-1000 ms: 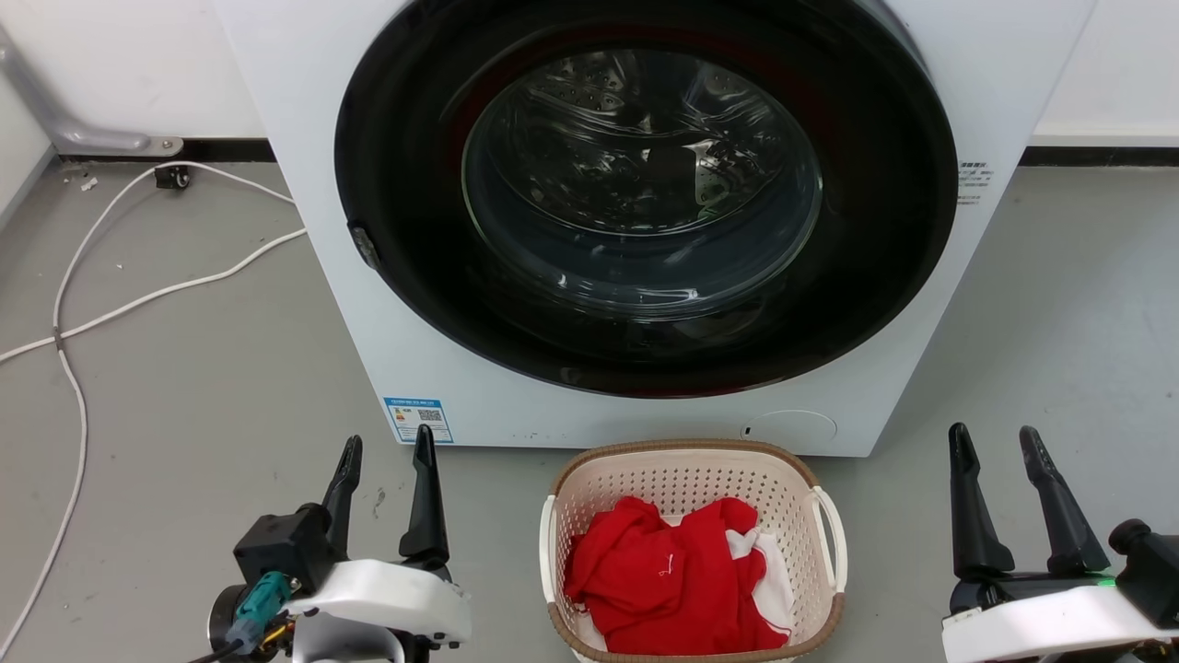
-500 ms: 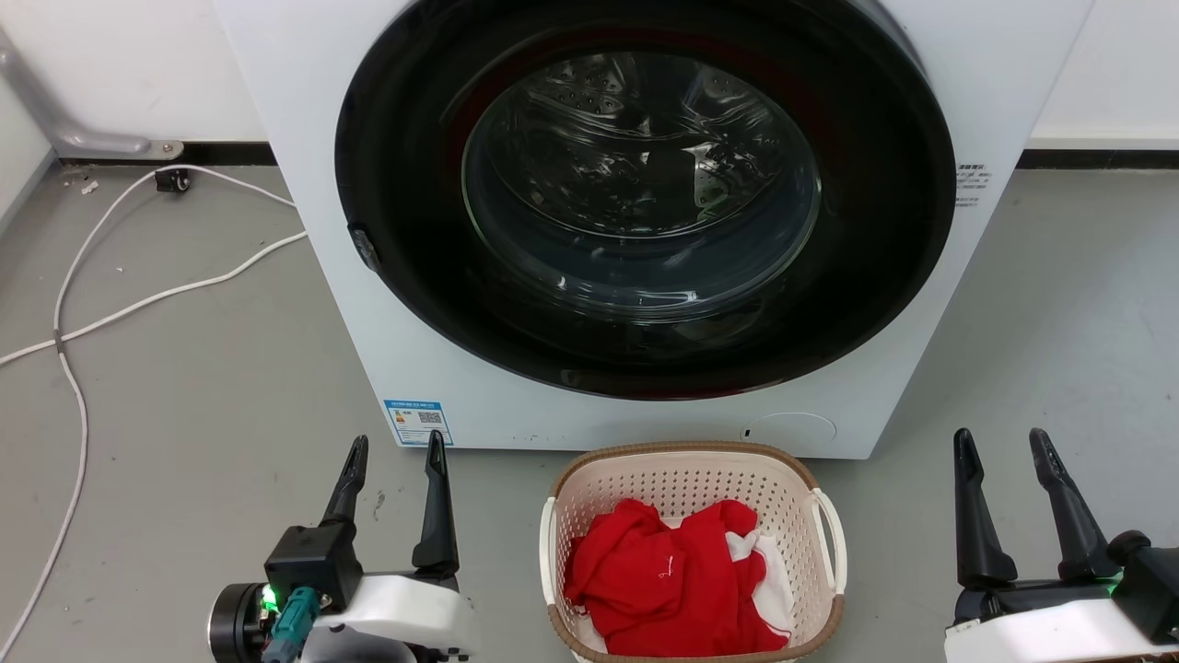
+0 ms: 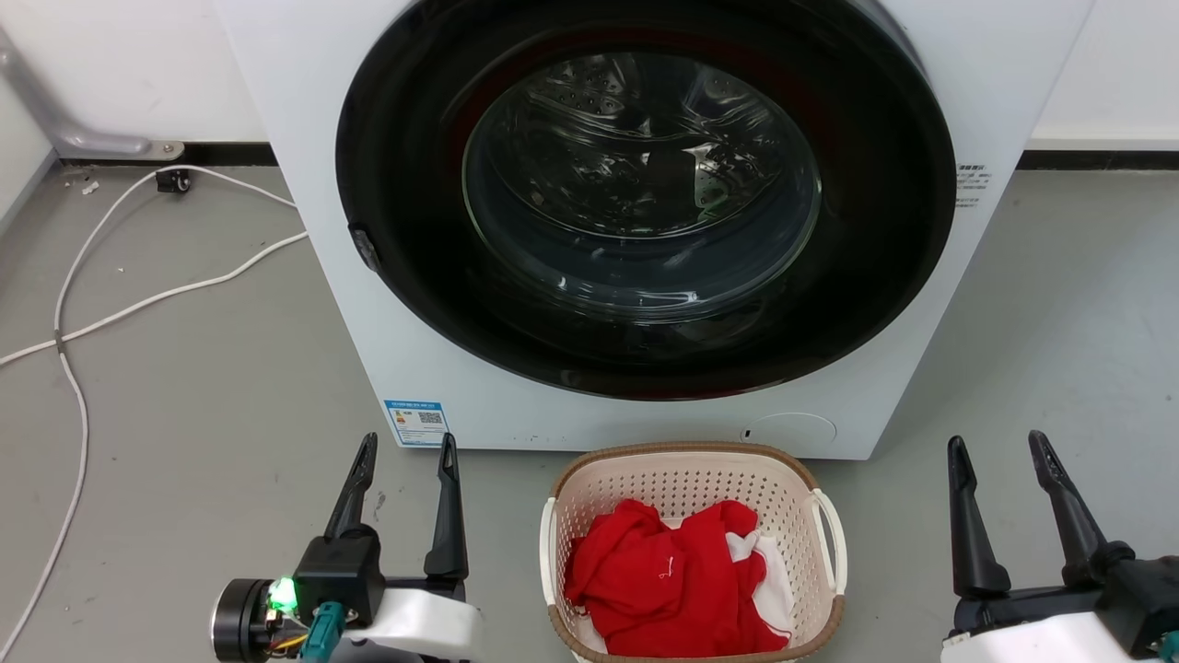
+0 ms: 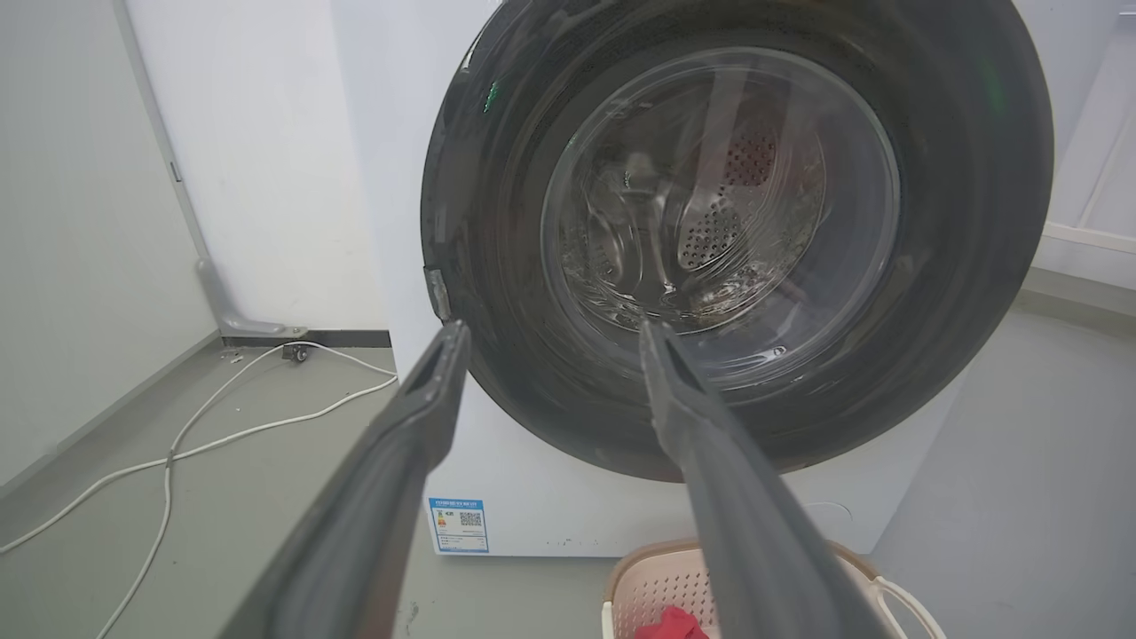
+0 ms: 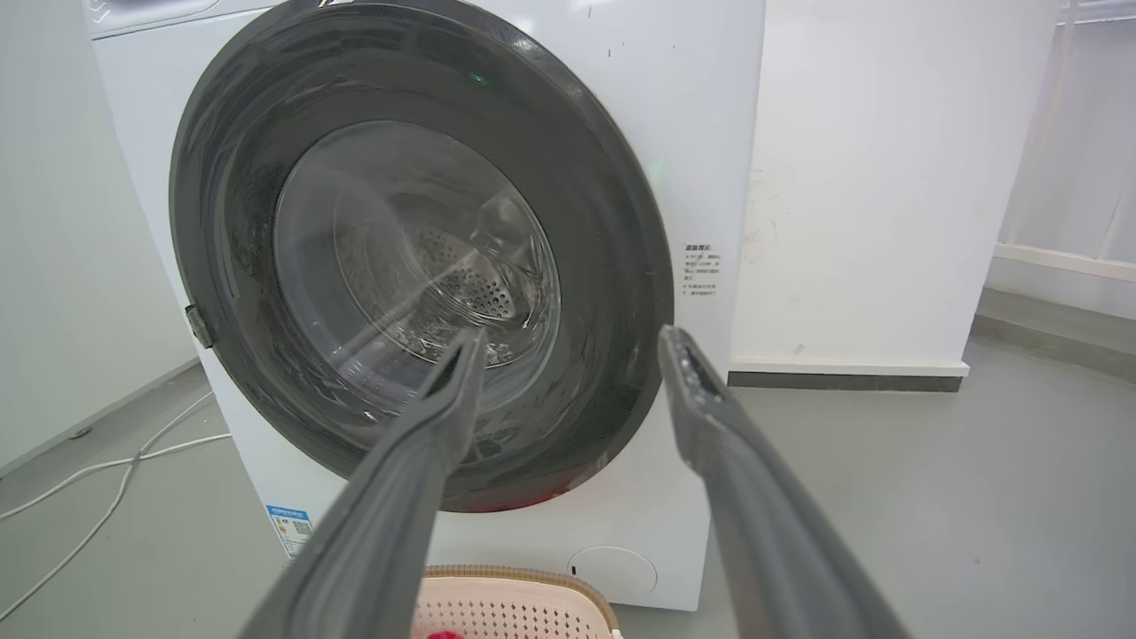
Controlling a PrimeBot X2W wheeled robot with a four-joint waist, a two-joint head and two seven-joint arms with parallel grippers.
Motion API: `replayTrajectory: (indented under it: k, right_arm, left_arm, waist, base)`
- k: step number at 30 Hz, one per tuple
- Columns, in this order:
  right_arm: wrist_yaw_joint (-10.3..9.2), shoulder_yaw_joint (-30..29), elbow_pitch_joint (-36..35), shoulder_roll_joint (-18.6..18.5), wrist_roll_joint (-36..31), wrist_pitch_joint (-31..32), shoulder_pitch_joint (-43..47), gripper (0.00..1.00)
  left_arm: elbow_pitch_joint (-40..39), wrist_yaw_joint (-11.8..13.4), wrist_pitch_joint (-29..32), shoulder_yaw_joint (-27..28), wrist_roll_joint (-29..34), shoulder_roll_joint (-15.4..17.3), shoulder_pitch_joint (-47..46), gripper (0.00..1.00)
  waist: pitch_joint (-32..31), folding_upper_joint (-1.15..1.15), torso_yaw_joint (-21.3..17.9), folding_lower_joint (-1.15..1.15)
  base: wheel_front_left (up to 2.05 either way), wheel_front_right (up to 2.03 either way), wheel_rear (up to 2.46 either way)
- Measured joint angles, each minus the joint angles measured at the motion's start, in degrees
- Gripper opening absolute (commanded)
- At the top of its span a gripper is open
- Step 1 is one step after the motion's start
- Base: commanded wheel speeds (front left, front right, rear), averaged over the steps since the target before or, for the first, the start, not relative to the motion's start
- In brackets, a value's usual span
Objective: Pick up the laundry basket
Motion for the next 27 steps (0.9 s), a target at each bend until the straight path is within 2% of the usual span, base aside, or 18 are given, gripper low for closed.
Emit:
replayTrajectory:
  k: [15,27]
  right_arm:
    - [0.00,0.47,-0.87,-0.01,-4.39,-1.45,0.79,1.00]
    - [0.00,-0.07,0.07,-0.01,-1.36,-1.46,0.85,1.00]
  left_arm:
    - [-0.45,-0.76,-1.42,0.98,4.80,-0.92,0.91,1.00]
    - [-0.31,-2.00,-1.47,2.49,4.91,-1.64,1.26,1.00]
  waist:
    - [-0.08,0.00,-0.08,0.00]
    - [0.12,0.00,-0.04,0.00]
  base:
    - [0.00,0.00,0.00]
    - [0.00,0.00,0.00]
